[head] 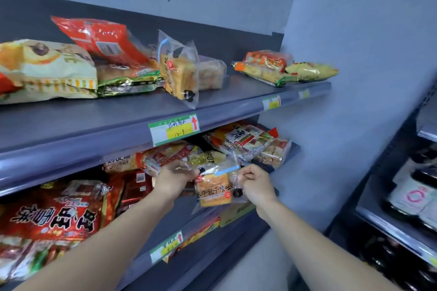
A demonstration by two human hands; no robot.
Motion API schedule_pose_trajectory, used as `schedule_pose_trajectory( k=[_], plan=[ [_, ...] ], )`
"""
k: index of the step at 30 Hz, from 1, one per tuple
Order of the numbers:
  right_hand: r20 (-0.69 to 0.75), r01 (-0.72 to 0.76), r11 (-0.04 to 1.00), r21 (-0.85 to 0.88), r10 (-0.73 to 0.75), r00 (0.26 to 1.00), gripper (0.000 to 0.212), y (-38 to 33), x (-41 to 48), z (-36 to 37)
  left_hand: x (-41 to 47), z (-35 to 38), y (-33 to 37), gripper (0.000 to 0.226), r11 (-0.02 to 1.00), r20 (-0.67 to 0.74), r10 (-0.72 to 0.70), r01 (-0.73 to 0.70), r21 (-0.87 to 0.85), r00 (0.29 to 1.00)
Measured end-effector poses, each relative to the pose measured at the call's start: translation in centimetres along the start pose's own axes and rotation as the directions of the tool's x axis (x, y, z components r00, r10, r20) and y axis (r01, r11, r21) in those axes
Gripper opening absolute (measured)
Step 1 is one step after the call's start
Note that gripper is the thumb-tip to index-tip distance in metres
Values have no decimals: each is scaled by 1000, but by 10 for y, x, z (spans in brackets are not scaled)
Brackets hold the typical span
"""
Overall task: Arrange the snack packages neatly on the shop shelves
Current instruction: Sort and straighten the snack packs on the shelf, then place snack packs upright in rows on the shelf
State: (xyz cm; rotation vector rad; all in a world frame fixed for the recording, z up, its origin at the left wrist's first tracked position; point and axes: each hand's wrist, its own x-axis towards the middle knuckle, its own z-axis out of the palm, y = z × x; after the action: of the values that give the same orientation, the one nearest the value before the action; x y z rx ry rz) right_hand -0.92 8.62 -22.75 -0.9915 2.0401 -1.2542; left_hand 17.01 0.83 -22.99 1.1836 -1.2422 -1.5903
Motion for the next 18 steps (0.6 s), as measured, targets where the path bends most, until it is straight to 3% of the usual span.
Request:
schedule_pose_trajectory(
  k=[3, 8, 12, 18],
  plan=[
    [-17, -20, 999, 27, 20, 1000, 24, 0, 35, -11, 32, 25, 7, 16, 999, 16, 9, -10, 35, 1000],
    [28, -168, 961, 221, 166, 986, 7, 12, 89, -25, 79, 58, 12, 17, 997, 10, 5, -6, 82, 1000],
    [57, -288, 902, 322, 286, 957, 13, 30, 133, -35, 110, 79, 8, 9, 993, 6, -40, 39, 108, 999],
    [175, -476, 826, 303, 443, 879, 32, 68, 215, -37, 155, 111, -4, 15, 976, -54, -134, 141, 164, 990]
  ],
)
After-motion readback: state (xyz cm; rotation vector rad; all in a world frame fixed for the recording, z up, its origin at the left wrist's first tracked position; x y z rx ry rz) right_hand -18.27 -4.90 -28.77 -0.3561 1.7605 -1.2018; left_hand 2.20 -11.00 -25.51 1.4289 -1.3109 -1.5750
